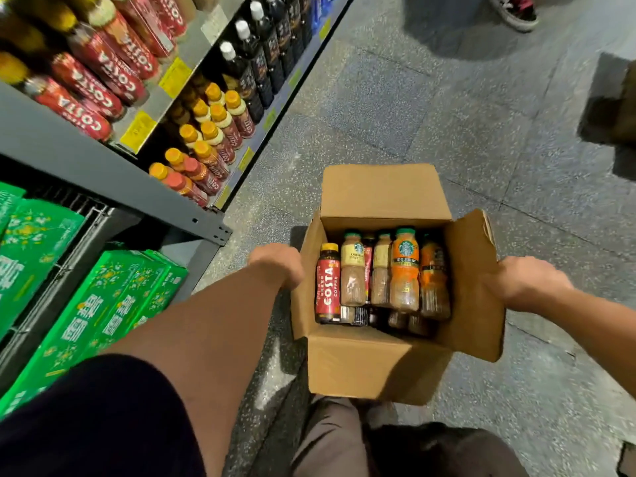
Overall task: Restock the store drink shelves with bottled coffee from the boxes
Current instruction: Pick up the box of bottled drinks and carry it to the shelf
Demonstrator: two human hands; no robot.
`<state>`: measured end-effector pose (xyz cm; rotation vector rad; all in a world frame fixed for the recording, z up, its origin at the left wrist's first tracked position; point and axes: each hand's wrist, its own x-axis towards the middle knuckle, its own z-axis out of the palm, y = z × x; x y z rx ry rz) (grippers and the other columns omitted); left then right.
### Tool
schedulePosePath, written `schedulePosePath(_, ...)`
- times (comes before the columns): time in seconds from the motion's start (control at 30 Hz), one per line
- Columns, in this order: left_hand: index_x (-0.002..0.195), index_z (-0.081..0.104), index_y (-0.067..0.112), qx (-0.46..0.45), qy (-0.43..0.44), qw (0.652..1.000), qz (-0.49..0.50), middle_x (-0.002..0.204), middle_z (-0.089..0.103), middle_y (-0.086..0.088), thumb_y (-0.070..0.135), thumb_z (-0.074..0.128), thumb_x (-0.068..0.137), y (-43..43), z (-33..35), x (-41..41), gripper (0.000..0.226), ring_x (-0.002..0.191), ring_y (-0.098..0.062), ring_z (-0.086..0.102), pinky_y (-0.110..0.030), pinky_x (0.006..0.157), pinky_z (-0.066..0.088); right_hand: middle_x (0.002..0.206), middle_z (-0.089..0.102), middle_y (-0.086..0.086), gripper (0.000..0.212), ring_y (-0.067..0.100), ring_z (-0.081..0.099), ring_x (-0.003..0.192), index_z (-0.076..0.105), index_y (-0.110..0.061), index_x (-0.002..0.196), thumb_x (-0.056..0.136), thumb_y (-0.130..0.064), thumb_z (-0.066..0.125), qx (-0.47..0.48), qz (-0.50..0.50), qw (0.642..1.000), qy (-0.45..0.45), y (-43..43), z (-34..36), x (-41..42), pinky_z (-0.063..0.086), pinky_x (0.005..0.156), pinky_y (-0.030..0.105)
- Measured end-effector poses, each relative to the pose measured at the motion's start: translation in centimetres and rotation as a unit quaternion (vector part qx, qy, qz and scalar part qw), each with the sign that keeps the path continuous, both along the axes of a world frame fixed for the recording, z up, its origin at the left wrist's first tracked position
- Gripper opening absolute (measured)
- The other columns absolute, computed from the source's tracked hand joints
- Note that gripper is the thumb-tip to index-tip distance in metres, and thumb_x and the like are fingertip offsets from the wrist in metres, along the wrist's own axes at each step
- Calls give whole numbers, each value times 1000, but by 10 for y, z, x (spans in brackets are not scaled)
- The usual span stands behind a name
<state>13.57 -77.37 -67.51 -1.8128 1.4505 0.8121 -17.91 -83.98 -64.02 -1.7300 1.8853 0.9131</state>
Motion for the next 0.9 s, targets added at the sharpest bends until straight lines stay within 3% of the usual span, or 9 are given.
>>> schedulePosePath(0.17, 126, 54, 11, 12, -7, 999, 34, 130, 56, -11, 19, 34, 95, -38, 0, 6, 38, 117, -29, 54, -38, 93, 44, 112, 63, 15, 28, 35, 59, 104, 63, -10, 107, 92, -27, 47, -2, 22, 1000, -2, -53, -10, 13, 45, 82, 37)
schedulePosePath(0.33, 125, 54, 11, 13, -9, 994, 110, 128, 57, -9, 25, 37, 97, -69, -2, 9, 36, 116, -27, 55, -37, 92, 44, 113, 64, 13, 29, 33, 60, 104, 62, -12, 111, 93, -28, 46, 4, 85, 996, -15, -120, -29, 27, 44, 77, 34)
schedulePosePath(0.53, 130, 53, 10, 19, -46, 979, 199, 133, 54, -12, 23, 37, 98, -98, 9, 1, 38, 120, -29, 53, -38, 95, 44, 116, 64, 14, 35, 33, 60, 107, 64, -13, 113, 90, -35, 48, 27, 177, 983, -46, -205, -36, 53, 45, 82, 35)
schedulePosePath(0.7, 120, 59, 8, 15, -38, 969, 244, 124, 60, -12, 22, 39, 95, -120, 5, 3, 35, 111, -28, 58, -36, 85, 46, 115, 64, 14, 35, 33, 60, 106, 63, -14, 115, 90, -36, 51, 27, 252, 966, -40, -265, -36, 76, 46, 83, 34)
schedulePosePath(0.9, 125, 58, 15, -1, -23, 950, 311, 129, 58, -8, 23, 40, 93, -139, -17, 3, 38, 117, -28, 56, -39, 94, 44, 111, 65, 13, 32, 31, 62, 103, 62, -12, 112, 89, -31, 52, -5, 324, 946, 2, -316, -36, 110, 46, 80, 33)
